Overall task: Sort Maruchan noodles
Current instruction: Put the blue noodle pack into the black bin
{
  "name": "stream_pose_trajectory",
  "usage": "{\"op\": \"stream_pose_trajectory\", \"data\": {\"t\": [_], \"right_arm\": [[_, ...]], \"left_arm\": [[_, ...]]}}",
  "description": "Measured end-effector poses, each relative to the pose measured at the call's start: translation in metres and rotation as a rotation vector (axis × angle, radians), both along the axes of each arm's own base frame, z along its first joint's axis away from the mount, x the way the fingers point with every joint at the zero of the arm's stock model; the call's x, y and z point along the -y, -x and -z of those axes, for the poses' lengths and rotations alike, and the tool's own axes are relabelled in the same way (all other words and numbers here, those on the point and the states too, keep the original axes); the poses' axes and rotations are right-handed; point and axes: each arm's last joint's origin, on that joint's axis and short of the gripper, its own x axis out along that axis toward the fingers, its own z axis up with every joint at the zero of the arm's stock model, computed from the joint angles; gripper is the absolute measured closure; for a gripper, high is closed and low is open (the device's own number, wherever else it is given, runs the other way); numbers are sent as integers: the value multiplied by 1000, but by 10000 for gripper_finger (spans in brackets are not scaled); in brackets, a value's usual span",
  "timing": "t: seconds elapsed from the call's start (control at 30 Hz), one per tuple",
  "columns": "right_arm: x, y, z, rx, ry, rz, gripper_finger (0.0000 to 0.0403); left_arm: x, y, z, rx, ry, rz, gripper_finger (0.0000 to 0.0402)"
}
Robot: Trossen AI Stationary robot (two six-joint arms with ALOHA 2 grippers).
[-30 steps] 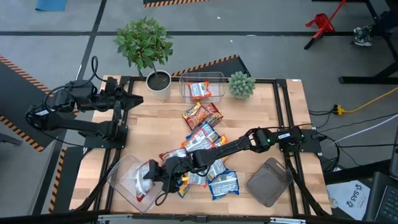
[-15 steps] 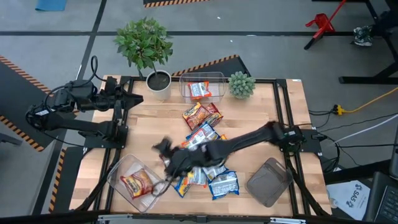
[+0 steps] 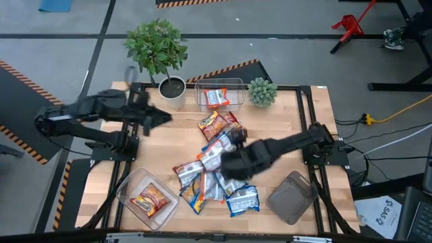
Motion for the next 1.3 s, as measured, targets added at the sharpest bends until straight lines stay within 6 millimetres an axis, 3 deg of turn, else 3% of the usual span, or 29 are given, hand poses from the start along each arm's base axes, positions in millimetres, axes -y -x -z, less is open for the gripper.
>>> {"op": "stream_pose_trajectory", "data": {"t": [0.1, 0.2, 0.4, 0.7, 1.0, 1.3], "right_arm": [[-16, 12, 9, -18, -101, 31, 102], [-28, 25, 36, -88, -88, 127, 102], [-43, 39, 79, 54, -302, 238, 102], [-37, 51, 150, 296, -470, 357, 102], [-31, 58, 171, 330, -450, 387, 102], [-31, 60, 174, 345, -457, 433, 102]], "left_arm": [[8, -26, 2, 15, 8, 72, 282], [20, -52, 5, 40, 2, 134, 282], [52, -101, 34, -52, -20, 252, 282], [96, -156, 87, -150, -42, 362, 282], [110, -191, 151, -317, -109, 357, 282], [117, -213, 203, -406, -94, 427, 282]]}}
